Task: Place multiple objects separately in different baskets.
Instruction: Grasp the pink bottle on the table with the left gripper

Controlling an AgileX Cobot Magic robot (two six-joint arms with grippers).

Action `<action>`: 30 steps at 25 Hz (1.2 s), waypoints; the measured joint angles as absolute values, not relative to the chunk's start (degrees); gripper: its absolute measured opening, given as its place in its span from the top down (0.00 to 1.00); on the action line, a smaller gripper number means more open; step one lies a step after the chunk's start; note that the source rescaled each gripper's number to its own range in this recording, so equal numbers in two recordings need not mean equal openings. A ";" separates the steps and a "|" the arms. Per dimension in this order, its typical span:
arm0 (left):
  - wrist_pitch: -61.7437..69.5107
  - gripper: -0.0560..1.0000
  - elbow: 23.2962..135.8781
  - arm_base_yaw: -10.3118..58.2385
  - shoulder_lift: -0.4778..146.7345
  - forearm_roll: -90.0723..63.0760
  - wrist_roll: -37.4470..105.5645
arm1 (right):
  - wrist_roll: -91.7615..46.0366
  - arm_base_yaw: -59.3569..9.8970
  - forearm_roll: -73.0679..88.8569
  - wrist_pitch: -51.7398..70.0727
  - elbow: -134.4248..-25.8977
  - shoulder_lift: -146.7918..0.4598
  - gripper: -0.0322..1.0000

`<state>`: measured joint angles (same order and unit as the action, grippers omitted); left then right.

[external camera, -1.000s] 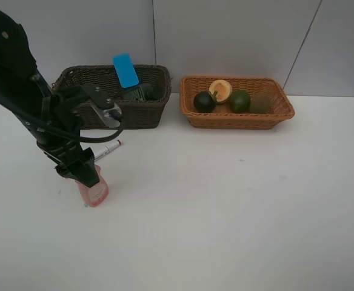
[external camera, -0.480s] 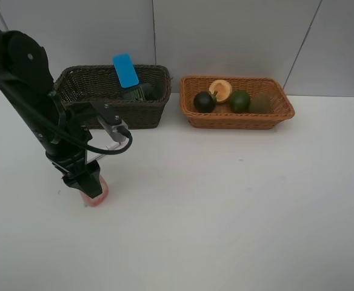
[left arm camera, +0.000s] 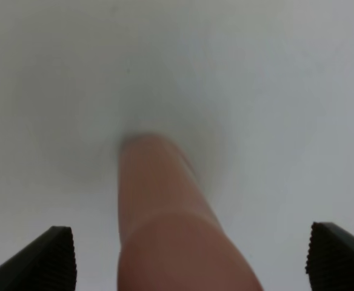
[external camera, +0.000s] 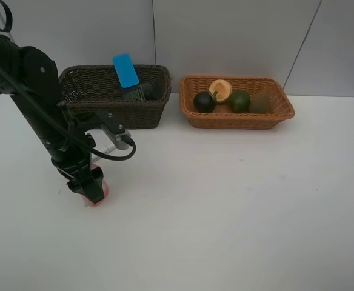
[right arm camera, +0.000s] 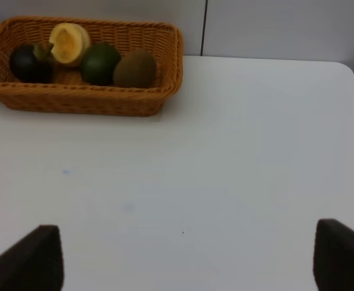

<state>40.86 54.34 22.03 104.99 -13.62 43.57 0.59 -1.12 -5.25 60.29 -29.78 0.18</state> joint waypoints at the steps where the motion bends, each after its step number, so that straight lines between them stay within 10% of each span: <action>1: 40.82 0.01 54.34 22.03 105.04 -13.62 43.57 | 0.59 -1.12 -5.25 60.29 -29.78 0.18 0.00; 4: 40.76 0.15 54.34 22.03 105.04 -13.62 43.57 | 0.59 -1.12 -5.25 60.29 -29.78 0.18 0.00; 7: 40.75 0.67 54.38 22.03 105.04 -13.49 43.57 | 0.59 -1.12 -5.25 60.29 -29.78 0.18 0.00; 30: 41.29 0.67 54.38 22.08 105.04 -13.45 44.11 | 0.59 -1.12 -5.25 60.29 -29.78 0.18 0.00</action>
